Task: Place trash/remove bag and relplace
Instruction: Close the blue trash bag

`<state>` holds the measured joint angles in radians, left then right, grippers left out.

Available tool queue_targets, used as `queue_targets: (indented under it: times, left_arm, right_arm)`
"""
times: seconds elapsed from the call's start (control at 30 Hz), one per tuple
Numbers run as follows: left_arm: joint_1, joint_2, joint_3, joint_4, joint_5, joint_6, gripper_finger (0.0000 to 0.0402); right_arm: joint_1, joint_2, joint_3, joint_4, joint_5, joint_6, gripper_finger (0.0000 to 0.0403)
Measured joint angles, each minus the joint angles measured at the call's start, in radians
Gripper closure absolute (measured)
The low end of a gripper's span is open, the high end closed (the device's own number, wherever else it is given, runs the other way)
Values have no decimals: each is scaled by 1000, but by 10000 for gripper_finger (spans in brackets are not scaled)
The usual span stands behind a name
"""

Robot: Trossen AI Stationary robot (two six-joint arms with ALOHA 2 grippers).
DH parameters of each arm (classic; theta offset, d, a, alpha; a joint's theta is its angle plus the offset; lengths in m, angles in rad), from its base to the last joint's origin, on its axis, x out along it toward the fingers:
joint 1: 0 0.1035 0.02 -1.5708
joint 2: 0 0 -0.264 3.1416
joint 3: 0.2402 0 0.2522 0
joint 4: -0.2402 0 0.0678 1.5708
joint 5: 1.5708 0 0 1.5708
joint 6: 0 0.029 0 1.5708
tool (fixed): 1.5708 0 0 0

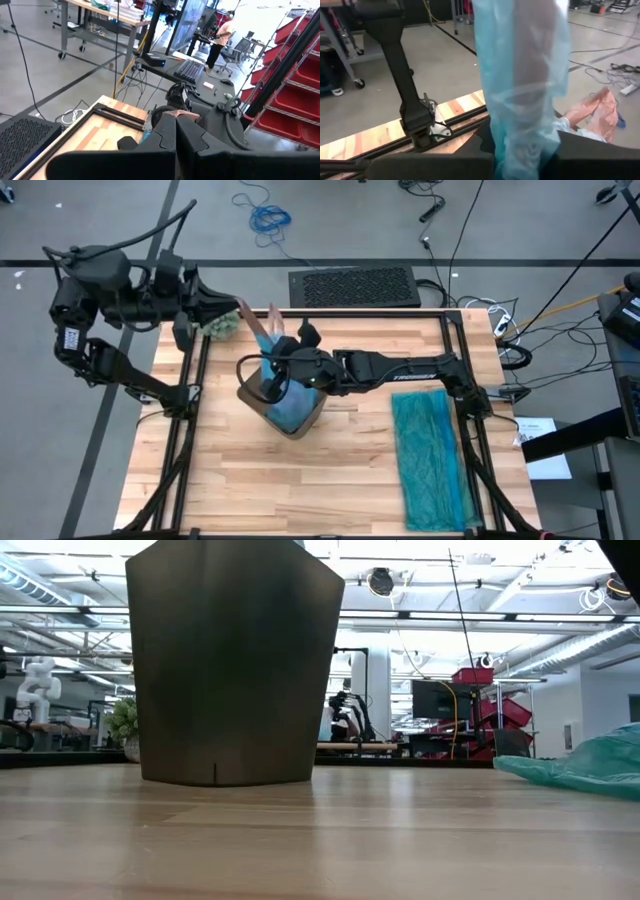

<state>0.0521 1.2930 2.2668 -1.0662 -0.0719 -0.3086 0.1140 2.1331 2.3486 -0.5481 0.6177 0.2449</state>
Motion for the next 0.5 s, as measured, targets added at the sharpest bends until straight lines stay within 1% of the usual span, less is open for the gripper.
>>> queue_targets:
  times: [0.1, 0.2, 0.3, 0.5]
  left_arm:
    - [0, -3, 4, -5, 0, 0, 401]
    - [0, -5, 4, -7, 12, 0, 401]
    - [0, -7, 4, -10, 22, 0, 401]
    - [0, -8, 4, -16, 41, 0, 401]
  right_arm:
    - [5, -29, -3, 6, -25, -55, 389]
    - [12, -70, -3, 15, -24, -118, 354]
    - [19, -109, -2, 24, -24, -148, 303]
    - [18, -155, -2, 41, -44, -149, 193]
